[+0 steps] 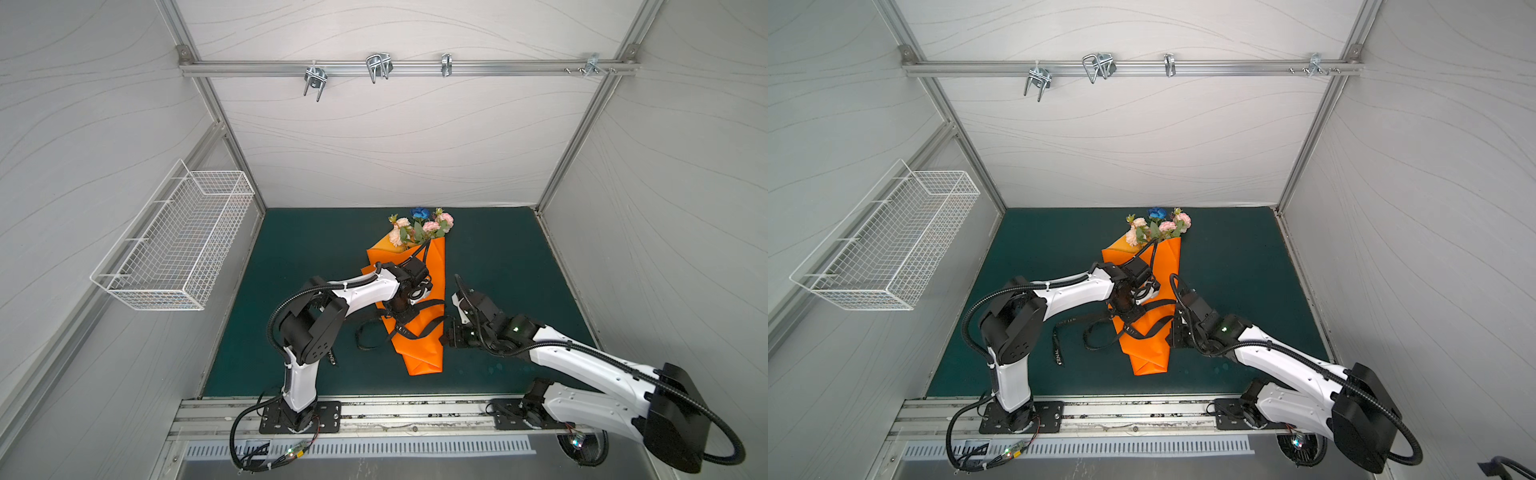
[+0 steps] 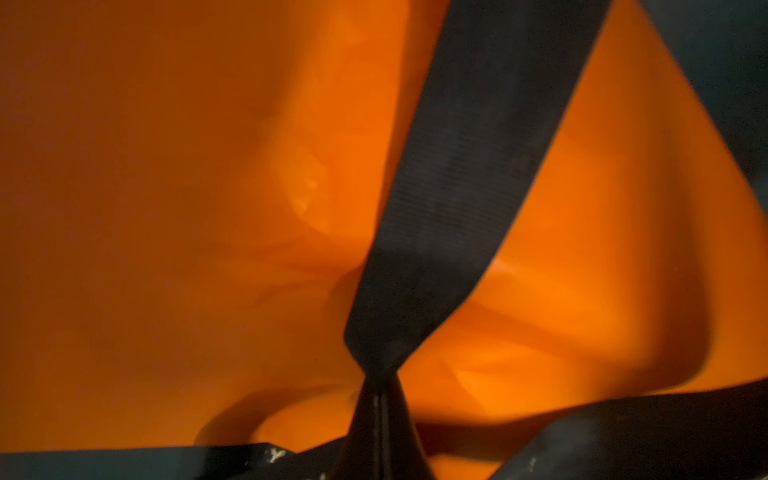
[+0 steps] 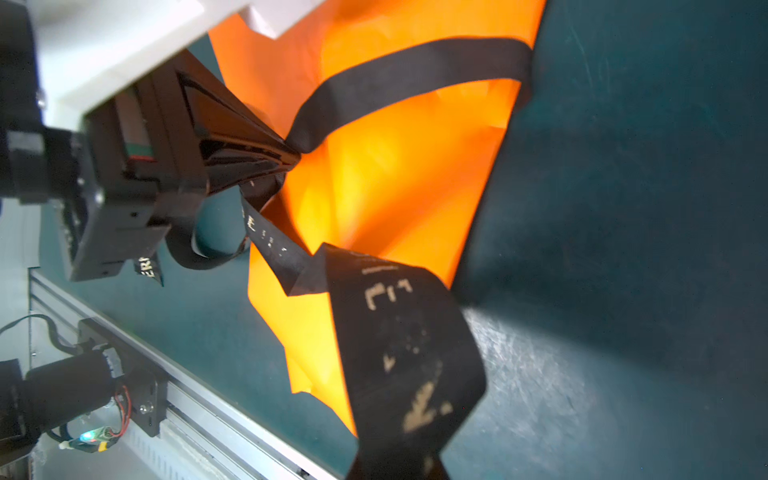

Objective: Tie the bouquet of fake flowers

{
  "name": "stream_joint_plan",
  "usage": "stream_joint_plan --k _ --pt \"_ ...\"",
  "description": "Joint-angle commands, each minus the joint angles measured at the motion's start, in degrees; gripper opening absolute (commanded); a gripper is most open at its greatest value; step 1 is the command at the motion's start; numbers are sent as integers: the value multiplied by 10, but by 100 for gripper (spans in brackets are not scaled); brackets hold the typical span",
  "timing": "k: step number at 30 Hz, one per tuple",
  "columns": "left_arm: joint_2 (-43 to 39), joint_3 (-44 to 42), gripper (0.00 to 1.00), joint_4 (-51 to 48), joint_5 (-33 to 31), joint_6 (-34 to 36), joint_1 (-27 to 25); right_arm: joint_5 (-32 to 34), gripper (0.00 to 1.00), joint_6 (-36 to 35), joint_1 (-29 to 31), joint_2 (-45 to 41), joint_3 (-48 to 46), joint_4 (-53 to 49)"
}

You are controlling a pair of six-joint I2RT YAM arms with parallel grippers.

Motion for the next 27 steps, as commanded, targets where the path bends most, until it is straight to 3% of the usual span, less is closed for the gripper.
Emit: stream_joint_plan --k 1,18,27 --pt "-53 6 0 27 -13 -22 -3 -8 0 8 2 -9 8 52" --pt "-106 3 0 45 -7 -82 -3 23 0 3 -15 143 -14 341" --pt "-107 5 0 46 -8 -109 -3 -1 0 1 -10 247 -16 452"
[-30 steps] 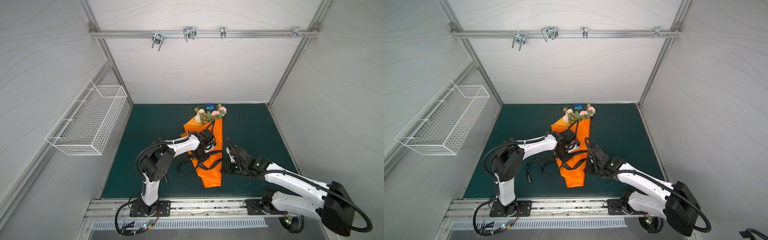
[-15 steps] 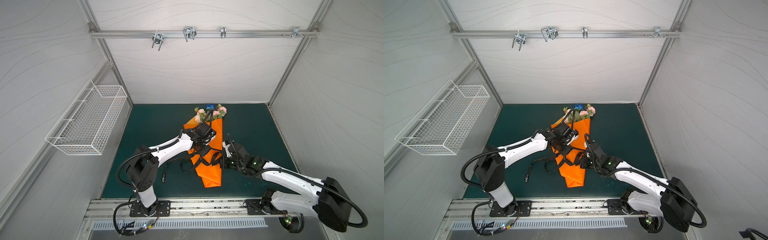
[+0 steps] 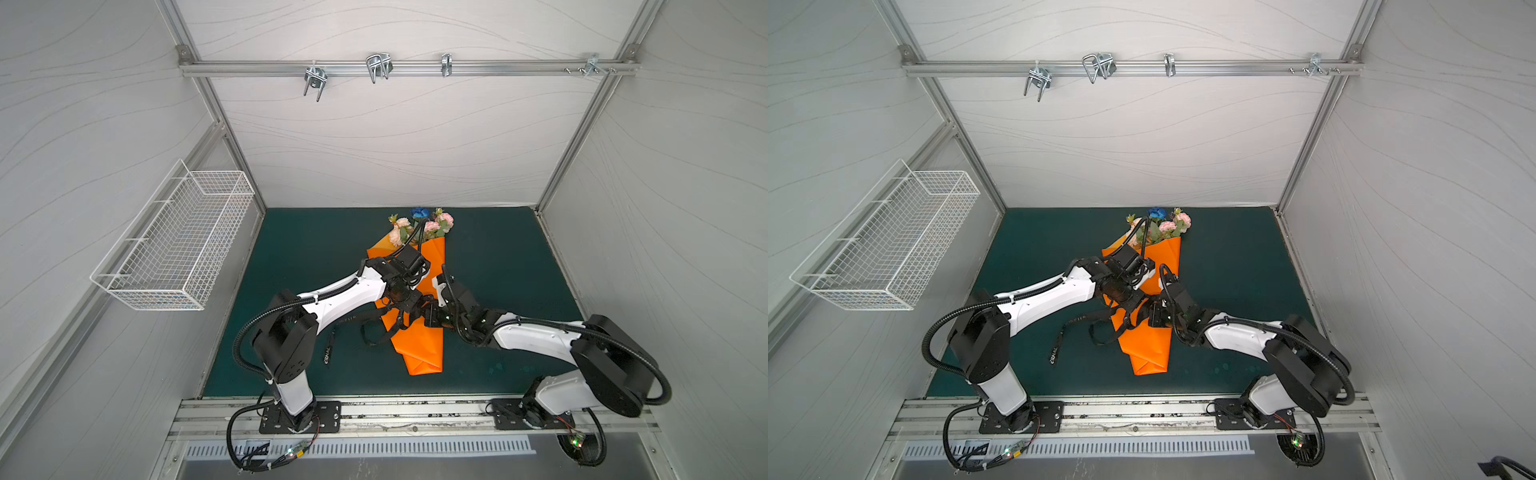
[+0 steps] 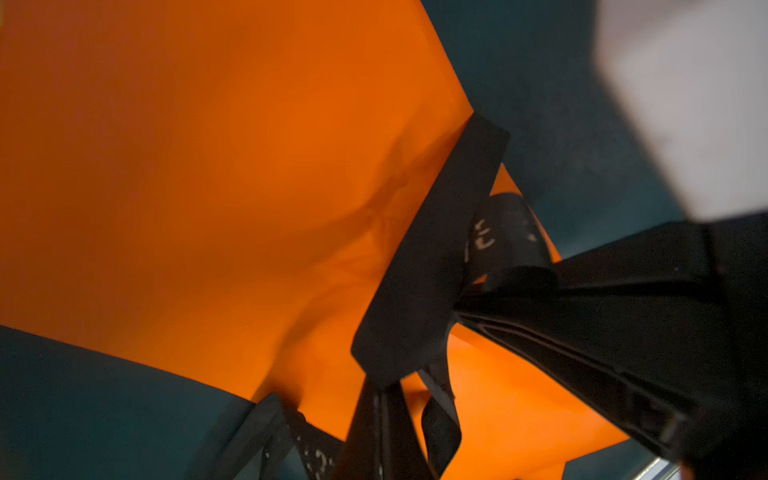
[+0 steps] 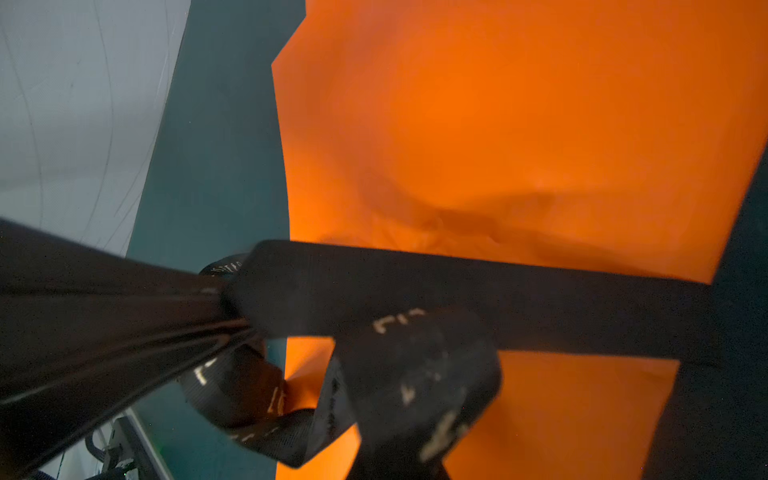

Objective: Tie the bouquet of fake flowers

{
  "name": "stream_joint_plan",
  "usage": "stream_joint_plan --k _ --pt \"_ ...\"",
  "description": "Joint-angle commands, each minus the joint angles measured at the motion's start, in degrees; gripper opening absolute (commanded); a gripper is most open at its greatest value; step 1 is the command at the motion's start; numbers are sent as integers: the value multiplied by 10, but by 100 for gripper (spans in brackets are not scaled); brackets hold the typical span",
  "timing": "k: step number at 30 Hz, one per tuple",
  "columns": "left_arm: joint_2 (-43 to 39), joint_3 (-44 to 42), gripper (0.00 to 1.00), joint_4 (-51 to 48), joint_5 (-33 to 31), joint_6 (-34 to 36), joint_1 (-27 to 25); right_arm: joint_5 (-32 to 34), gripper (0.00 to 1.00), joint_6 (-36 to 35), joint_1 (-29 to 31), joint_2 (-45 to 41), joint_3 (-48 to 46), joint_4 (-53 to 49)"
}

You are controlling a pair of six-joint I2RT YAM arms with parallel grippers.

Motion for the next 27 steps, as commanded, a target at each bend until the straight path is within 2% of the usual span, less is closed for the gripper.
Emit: stream_joint_plan --k 1,7,14,22,27 --pt "-11 7 0 10 1 -18 -3 1 0 6 4 24 -10 86" --pt "-8 12 0 8 -9 -44 -3 56 0 16 12 83 -31 215" --pt "-13 0 0 27 2 -79 -3 85 0 25 15 170 -26 367" --pt "-14 -15 0 50 5 -116 -2 87 0 18 16 248 -15 508" --pt "-4 -22 9 54 15 -152 6 83 0 12 14 304 11 584"
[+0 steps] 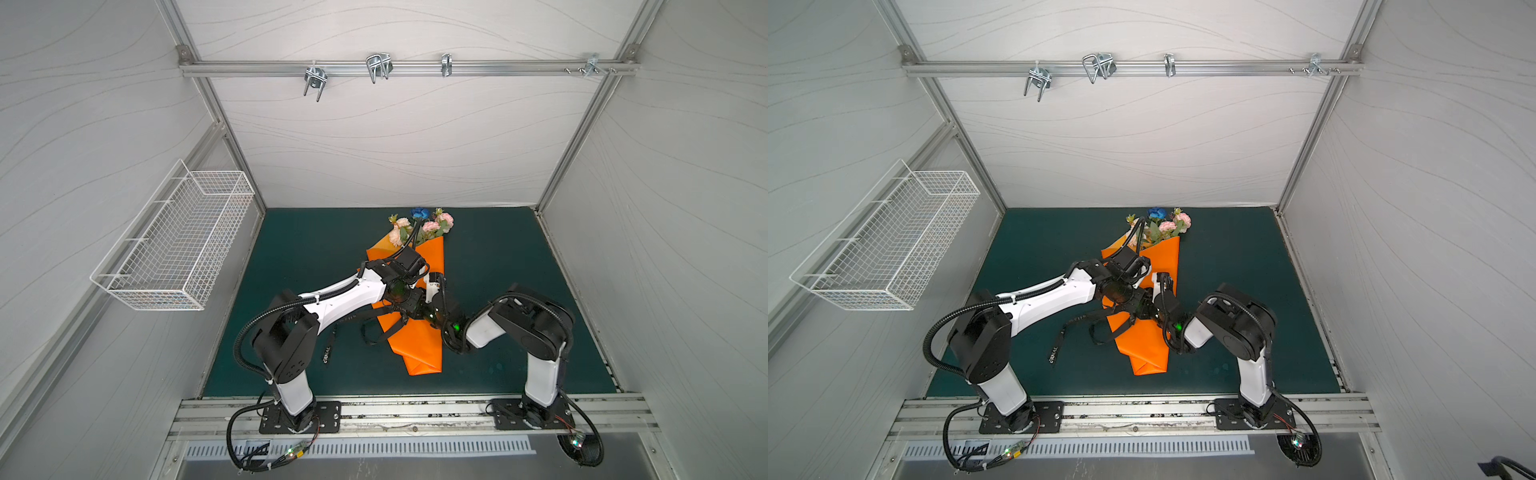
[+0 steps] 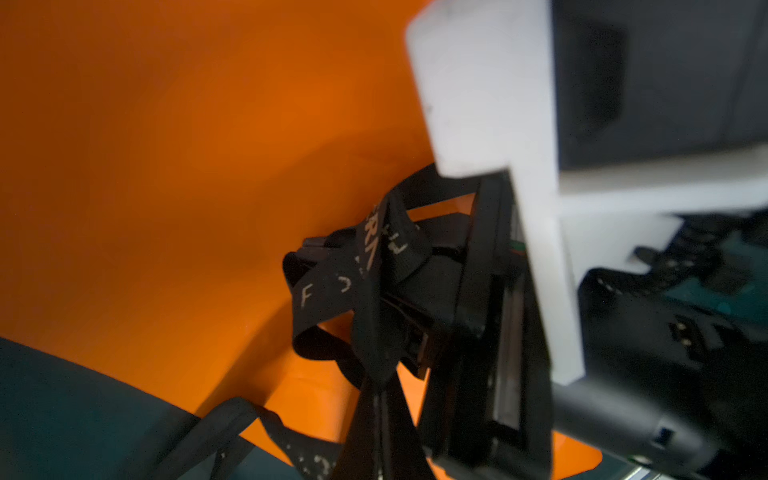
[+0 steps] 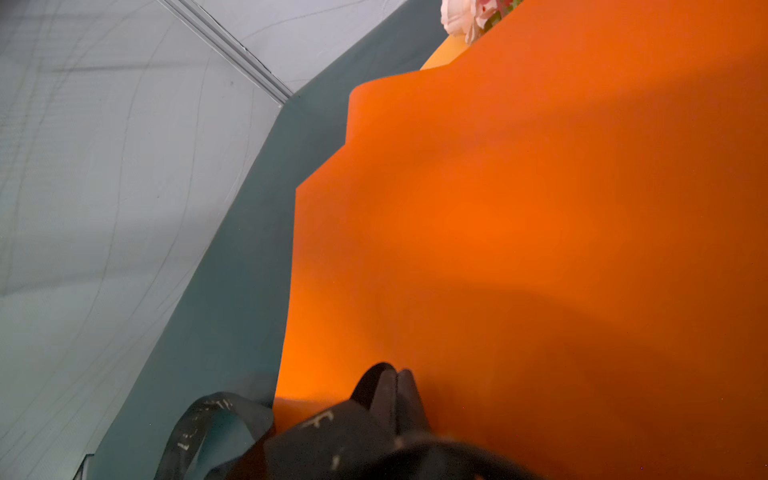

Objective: Tie the bouquet of fake flowers

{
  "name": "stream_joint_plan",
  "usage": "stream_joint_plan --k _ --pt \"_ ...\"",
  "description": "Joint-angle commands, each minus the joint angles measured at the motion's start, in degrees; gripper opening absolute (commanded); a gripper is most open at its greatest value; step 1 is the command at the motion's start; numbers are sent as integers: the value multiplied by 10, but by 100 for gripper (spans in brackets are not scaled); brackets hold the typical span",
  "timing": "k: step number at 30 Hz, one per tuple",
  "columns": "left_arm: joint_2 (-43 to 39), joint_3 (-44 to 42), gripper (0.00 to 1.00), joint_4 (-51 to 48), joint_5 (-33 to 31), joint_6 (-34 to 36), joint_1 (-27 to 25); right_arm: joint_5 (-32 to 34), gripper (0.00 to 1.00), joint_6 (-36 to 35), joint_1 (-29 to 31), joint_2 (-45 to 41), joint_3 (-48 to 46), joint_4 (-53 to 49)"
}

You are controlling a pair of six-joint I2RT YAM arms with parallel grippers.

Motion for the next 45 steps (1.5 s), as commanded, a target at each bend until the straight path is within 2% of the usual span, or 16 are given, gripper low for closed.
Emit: stream_joint_plan --k 1,8,11,15,19,22,28,33,45 --pt "-4 -9 9 26 19 -47 9 1 0 -4 1 36 24 100" --pt "-22 -35 21 59 76 -98 32 -16 0 -7 -9 78 54 139" --pt "-36 -47 37 70 71 -130 33 -21 0 -15 -9 78 60 130" --pt "-74 -56 41 72 36 -160 38 -27 0 -14 -12 87 63 131" --pt "-115 -59 56 54 -34 -174 47 -36 0 -8 -17 98 66 140" --pt "-128 -67 61 59 -71 -191 69 -40 0 -8 -17 100 72 140" --pt "-91 -83 55 100 -53 -249 131 -50 0 -10 -20 103 78 141" --pt "-28 -74 54 146 -4 -280 141 -59 0 12 -25 108 86 138" --pt "-8 -77 51 156 69 -262 157 -112 0 11 -38 129 97 145"
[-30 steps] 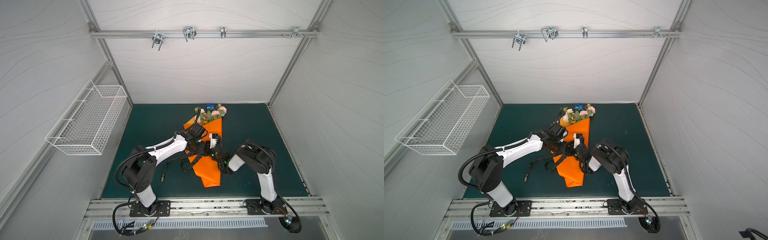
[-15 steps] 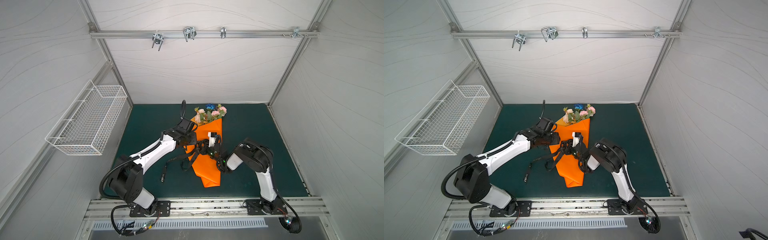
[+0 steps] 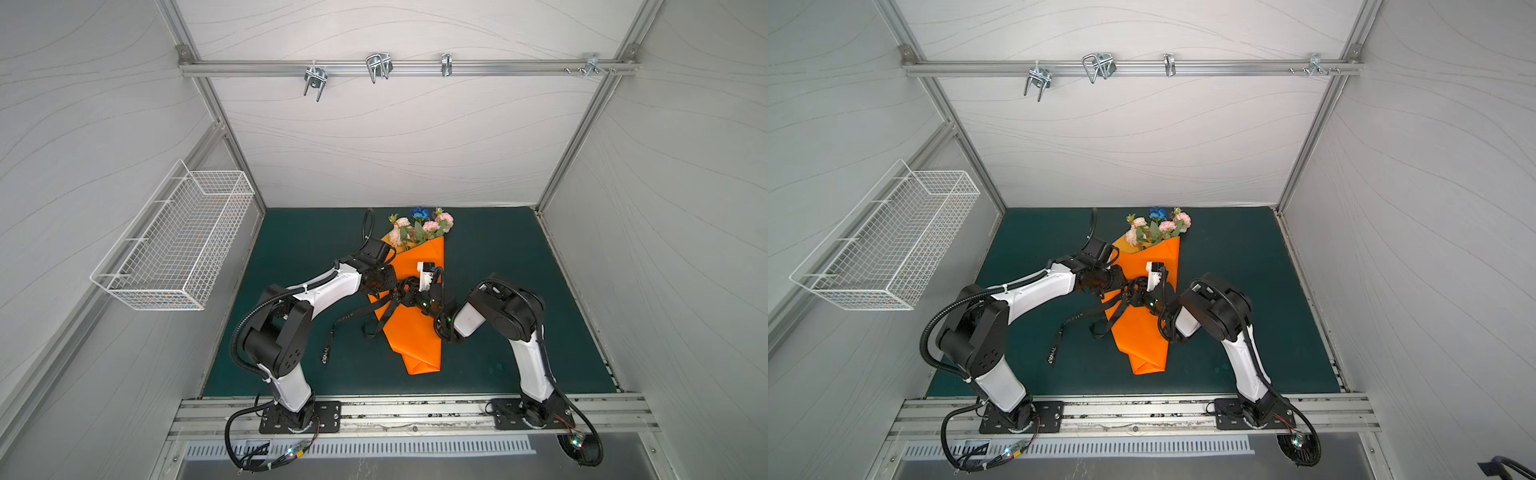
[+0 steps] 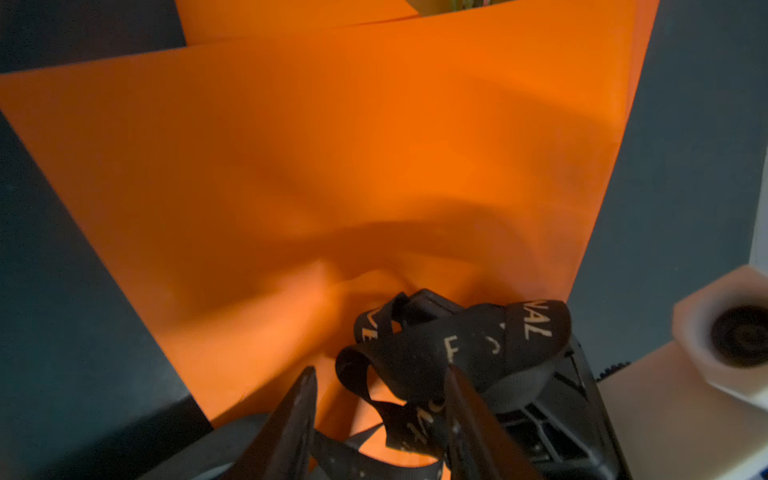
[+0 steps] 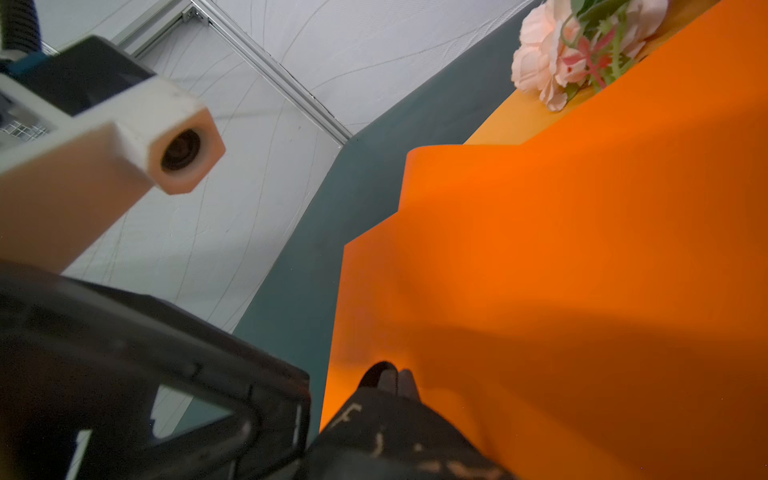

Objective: Tie the bouquet of fake flowers

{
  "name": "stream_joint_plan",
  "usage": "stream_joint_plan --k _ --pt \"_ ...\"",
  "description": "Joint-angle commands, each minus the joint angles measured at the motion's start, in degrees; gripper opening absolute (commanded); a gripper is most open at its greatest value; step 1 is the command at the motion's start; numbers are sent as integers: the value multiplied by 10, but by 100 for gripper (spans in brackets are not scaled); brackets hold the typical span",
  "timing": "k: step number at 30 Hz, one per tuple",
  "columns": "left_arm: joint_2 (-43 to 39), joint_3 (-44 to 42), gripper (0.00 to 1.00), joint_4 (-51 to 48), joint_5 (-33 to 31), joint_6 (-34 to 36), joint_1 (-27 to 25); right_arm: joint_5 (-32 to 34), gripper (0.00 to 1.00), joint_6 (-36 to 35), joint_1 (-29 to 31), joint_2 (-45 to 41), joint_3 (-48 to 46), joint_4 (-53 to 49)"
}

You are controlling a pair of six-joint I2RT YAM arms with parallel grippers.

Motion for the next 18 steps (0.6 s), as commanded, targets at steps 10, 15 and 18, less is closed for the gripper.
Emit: stream_joint_plan --k 10,15,18 --pt "-8 -21 48 45 112 21 48 -71 0 0 -5 22 32 21" --pt "6 -14 49 44 135 29 57 -83 0 3 -10 27 33 21" --pt "11 -23 44 65 167 23 63 -91 0 1 -12 27 34 21"
